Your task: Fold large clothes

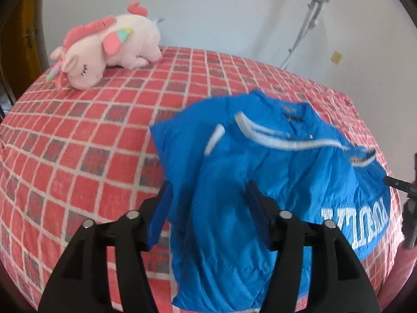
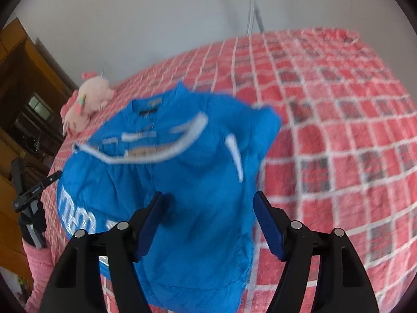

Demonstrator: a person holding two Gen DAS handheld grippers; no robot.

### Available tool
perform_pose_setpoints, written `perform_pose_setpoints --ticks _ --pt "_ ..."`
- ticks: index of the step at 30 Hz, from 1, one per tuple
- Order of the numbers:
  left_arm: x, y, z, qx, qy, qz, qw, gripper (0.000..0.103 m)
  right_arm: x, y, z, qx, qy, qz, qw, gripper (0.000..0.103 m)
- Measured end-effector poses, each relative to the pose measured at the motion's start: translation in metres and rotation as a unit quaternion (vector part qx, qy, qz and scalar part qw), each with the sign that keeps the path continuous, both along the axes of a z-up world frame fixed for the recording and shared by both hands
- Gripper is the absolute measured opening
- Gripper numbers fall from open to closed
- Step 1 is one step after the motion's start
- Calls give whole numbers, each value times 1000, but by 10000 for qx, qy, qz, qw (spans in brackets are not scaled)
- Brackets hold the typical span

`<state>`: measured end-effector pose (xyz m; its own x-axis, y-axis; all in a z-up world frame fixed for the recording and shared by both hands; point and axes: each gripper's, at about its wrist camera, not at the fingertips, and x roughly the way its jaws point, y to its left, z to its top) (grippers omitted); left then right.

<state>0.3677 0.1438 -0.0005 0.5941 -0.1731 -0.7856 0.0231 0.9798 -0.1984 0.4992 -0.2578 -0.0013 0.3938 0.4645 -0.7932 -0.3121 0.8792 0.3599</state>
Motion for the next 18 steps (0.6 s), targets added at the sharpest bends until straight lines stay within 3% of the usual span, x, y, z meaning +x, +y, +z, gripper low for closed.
perform_pose_setpoints --ticks 3,4,6,8,10,13,18 --pt "-3 -5 -6 48 -18 -117 9999 63 0 5 -19 -20 195 76 9998 64" --pt "-4 -8 -8 48 4 -175 9998 63 -1 5 -20 -1 184 67 9998 52" --pt "-6 -13 -12 66 17 -241 9997 57 -4 5 -17 153 171 151 9996 39" --pt "-10 -18 -15 68 -2 -294 9995 30 -11 10 -13 -42 -7 188 9998 28" --pt "-15 -22 -13 38 -91 -338 9994 15 -19 13 -8 -195 -195 219 9994 19" --pt "-26 -23 -2 35 -373 -296 9989 7 -26 9 0 -77 -280 161 9994 13" --pt "-40 -21 28 -202 -1023 -124 9945 5 -34 3 28 207 -613 70 9979 11"
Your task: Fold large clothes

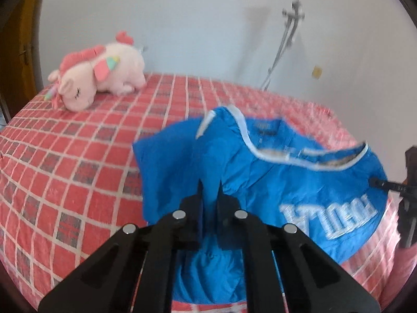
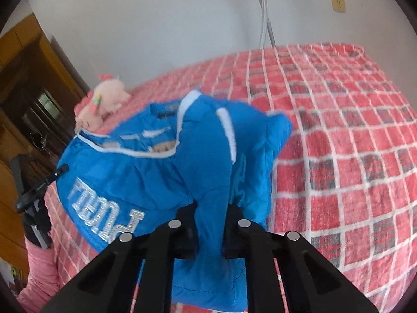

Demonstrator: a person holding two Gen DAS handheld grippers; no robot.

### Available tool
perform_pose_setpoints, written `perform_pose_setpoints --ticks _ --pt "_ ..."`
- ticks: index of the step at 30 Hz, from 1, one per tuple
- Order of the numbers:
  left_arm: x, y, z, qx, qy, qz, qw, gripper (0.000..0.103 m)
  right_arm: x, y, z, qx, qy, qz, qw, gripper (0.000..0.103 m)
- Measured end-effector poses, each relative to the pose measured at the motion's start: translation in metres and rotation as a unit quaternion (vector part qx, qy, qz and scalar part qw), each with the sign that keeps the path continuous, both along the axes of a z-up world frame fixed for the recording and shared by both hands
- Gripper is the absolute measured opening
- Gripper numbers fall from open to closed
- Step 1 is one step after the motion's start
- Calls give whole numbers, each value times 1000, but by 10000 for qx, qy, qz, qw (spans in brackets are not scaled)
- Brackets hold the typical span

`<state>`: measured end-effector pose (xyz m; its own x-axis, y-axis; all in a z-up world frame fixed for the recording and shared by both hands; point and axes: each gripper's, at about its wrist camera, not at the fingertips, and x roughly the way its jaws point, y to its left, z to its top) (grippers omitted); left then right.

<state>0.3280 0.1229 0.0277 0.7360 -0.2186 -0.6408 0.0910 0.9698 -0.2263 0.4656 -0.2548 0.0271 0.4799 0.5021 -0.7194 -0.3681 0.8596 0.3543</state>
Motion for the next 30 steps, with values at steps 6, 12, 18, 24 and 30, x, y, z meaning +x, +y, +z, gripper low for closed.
perform_pose_setpoints --ticks 6,12,18,24,30 --pt "11 -10 37 163 -611 149 9979 5 15 3 43 109 -439 -174 9988 10" --pt "69 -7 42 129 -709 444 9964 5 76 10 51 100 -330 -467 9983 10" --pt "123 -13 4 436 -359 636 9964 5 139 22 10 -43 53 -605 9981 10" --pt "152 -3 -40 424 246 777 9958 8 168 25 -37 -78 472 -753 9960 12" --pt "158 12 -73 283 587 804 9946 16 172 37 -63 -342 585 -746 9949 18"
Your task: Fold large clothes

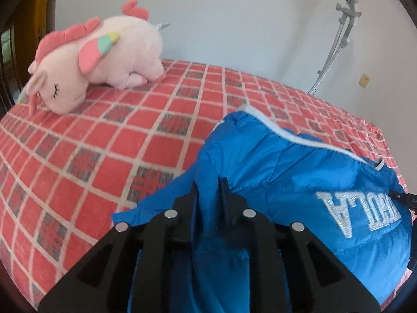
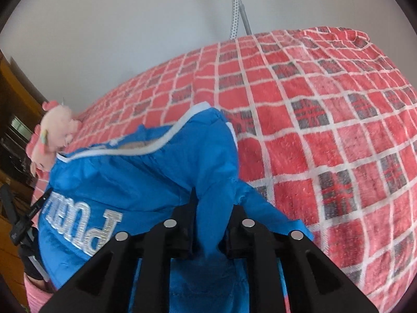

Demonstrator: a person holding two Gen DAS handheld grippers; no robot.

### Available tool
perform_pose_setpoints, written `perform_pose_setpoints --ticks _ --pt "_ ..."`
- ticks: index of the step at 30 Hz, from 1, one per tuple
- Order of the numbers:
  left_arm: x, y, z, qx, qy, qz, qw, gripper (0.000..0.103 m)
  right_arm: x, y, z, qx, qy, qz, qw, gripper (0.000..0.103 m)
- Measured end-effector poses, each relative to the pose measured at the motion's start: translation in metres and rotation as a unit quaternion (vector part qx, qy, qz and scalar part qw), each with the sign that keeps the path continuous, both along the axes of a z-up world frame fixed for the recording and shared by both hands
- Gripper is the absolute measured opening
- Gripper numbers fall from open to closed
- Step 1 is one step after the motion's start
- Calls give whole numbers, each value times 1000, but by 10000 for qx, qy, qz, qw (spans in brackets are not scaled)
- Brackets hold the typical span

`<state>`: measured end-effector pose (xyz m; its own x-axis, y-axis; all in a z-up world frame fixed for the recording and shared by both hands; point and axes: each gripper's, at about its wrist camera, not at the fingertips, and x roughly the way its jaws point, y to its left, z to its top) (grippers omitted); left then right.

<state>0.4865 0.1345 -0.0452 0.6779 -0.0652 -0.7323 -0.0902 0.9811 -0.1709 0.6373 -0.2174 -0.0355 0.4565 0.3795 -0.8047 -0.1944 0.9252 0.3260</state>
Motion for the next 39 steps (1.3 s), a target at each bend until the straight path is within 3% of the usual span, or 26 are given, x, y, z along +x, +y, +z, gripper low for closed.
perform_pose_setpoints --ticks 6,10,13,16,19,21,24,27,32,39 --pt "-2 -8 -8 319 127 41 9994 21 -3 4 -10 -169 -84 -90 9998 27" --pt "-11 1 3 123 226 90 9996 26 -14 4 4 -540 -238 -106 9982 36" --pt "-33 9 23 -56 -19 236 9997 28 -34 -7 28 -635 -603 -296 9957 36" --pt "-61 5 45 26 -352 345 9988 28 -57 -11 51 -499 -893 -311 9943 36" --pt "-98 -22 63 259 -696 116 9972 28 -88 3 62 -395 -1088 -100 9932 36" --pt "-117 -43 65 319 -702 -74 9970 28 -109 20 61 -419 -1168 84 9922 36" --pt "-142 -79 58 472 -609 -465 9959 28 -130 41 59 -509 -1260 256 9904 36" --pt "-152 -97 48 783 -599 -510 9938 29 -147 61 53 -876 -1405 272 9858 36" --pt "-150 -96 20 555 -233 -537 9967 30 -151 78 32 -1097 -1286 414 9848 36" --pt "-155 -103 -2 865 -242 -613 9941 29 -145 83 -3 -1169 -1353 375 9832 34"
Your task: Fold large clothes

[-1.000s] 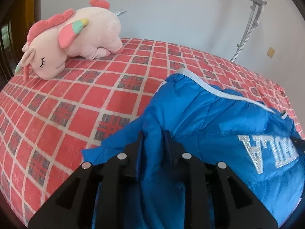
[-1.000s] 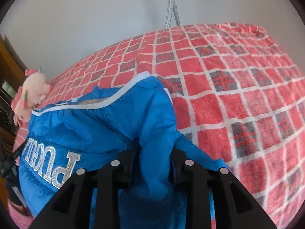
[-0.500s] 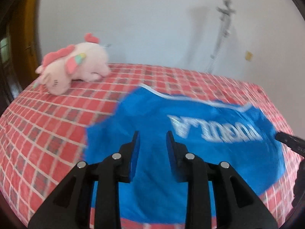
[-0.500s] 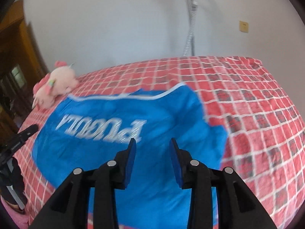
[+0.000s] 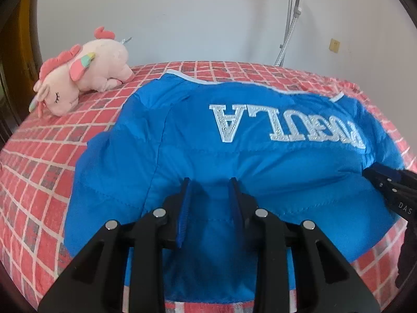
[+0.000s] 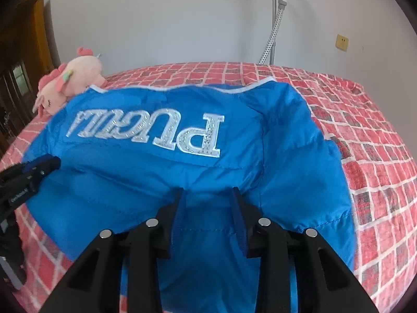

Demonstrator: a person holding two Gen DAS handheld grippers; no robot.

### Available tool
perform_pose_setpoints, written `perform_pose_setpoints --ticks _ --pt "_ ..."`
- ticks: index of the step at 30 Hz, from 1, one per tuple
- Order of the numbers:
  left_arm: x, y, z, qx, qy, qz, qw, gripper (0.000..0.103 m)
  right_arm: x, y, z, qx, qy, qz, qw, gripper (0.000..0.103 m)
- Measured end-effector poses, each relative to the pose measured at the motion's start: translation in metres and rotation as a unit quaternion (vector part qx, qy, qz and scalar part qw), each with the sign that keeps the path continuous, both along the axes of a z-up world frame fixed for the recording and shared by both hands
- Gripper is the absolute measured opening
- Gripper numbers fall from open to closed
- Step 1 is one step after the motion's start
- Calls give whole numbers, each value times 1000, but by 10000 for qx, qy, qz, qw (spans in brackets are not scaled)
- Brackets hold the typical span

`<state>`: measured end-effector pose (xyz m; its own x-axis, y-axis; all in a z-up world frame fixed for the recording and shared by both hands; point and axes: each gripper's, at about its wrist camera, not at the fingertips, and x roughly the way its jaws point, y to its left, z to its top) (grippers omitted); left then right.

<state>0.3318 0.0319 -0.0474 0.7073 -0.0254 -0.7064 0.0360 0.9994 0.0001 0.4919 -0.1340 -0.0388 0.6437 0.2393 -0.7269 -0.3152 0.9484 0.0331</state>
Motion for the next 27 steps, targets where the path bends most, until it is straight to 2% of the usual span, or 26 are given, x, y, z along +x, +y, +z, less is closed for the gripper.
perform_pose_setpoints --ticks 2,7,12,14,21,27 --pt "-1 -4 -2 139 -20 47 9999 29 1 0 -1 33 27 -80 10000 34" --pt "-12 0 12 -62 39 228 9997 27 -5 -4 11 155 92 -125 9998 35" --pt "-37 -10 32 -194 -122 115 9997 29 -25 -3 31 430 19 -14 9991 35" --pt "-42 -15 29 -281 -57 32 9996 29 -31 3 30 454 34 50 9990 35" --pt "-36 -27 1 17 5 -19 10000 29 -31 15 8 229 -18 -170 9996 34" --pt "-31 -22 -3 -99 74 -68 9999 29 -27 13 3 232 30 -68 9997 34"
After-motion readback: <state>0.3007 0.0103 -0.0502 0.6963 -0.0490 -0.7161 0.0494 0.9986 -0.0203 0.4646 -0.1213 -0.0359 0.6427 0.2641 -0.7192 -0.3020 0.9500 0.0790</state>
